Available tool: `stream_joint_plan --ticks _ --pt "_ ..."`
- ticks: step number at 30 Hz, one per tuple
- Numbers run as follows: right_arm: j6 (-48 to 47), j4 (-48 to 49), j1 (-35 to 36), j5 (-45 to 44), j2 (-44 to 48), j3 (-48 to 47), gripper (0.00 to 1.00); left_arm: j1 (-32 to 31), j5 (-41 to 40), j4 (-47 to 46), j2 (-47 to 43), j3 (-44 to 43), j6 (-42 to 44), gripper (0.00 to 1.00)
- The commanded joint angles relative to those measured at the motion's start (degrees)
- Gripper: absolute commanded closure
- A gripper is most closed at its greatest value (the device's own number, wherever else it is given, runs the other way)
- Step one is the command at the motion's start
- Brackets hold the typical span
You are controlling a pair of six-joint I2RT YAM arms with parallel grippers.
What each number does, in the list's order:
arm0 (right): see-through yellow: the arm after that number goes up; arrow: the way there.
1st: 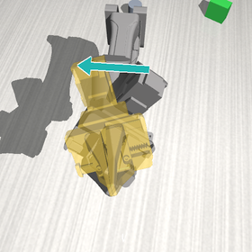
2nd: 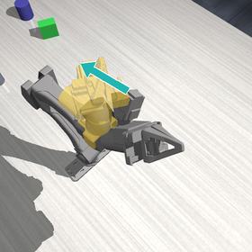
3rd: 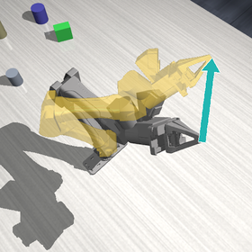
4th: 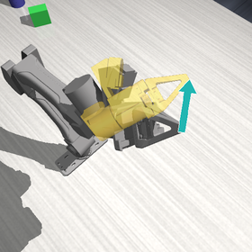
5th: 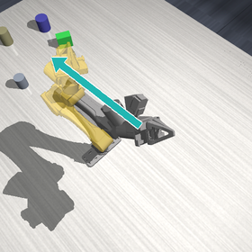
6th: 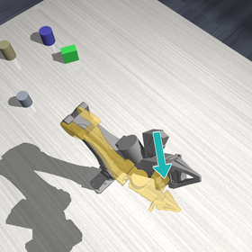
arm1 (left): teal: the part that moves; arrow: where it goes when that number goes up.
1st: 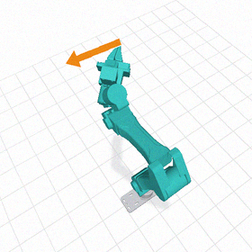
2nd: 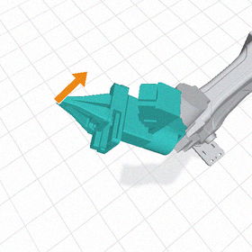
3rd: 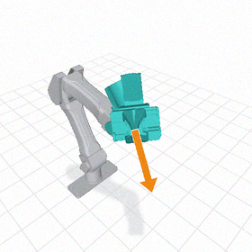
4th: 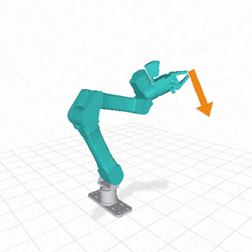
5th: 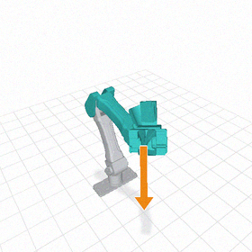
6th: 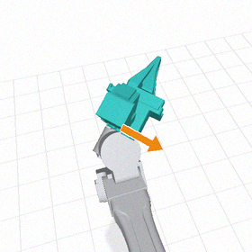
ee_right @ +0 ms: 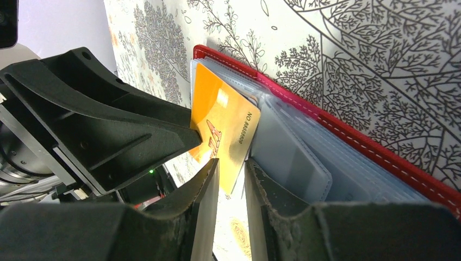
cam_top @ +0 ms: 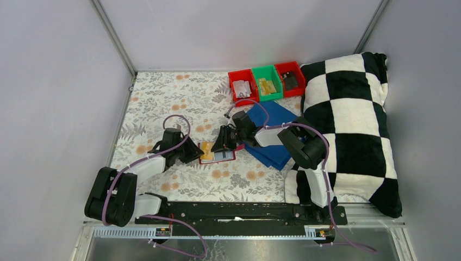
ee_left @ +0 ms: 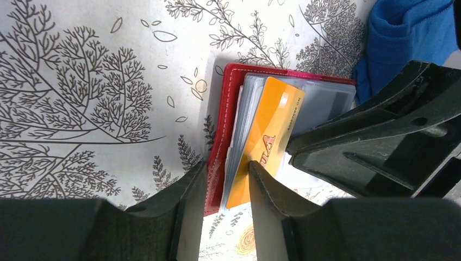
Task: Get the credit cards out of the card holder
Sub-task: Remove the credit card from the card holder.
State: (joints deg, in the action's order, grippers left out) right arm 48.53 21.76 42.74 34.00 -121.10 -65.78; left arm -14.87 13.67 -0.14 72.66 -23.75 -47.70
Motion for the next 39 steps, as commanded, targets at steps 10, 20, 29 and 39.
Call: stream_joint_plan --ticks 10,20,29,39 --pt "0.7 1.8 1.6 1.2 -0.8 -0.8 0.7 -0.2 -0.9 0.5 1.9 2.6 1.5 0.82" --pt "-1.9 -1.4 1.6 -0.9 3.1 0.5 0.68 -0.2 0.0 2.7 -2.1 2.0 1.8 0.77" --pt "-4.0 -4.6 1.5 -4.7 6.5 1.0 0.67 -0.2 -1.4 7.0 -5.5 0.3 2.1 0.7" --pt "-4.3 -4.6 1.5 -5.9 8.3 1.0 0.67 -0.1 -1.3 6.9 -9.2 0.0 1.1 0.65"
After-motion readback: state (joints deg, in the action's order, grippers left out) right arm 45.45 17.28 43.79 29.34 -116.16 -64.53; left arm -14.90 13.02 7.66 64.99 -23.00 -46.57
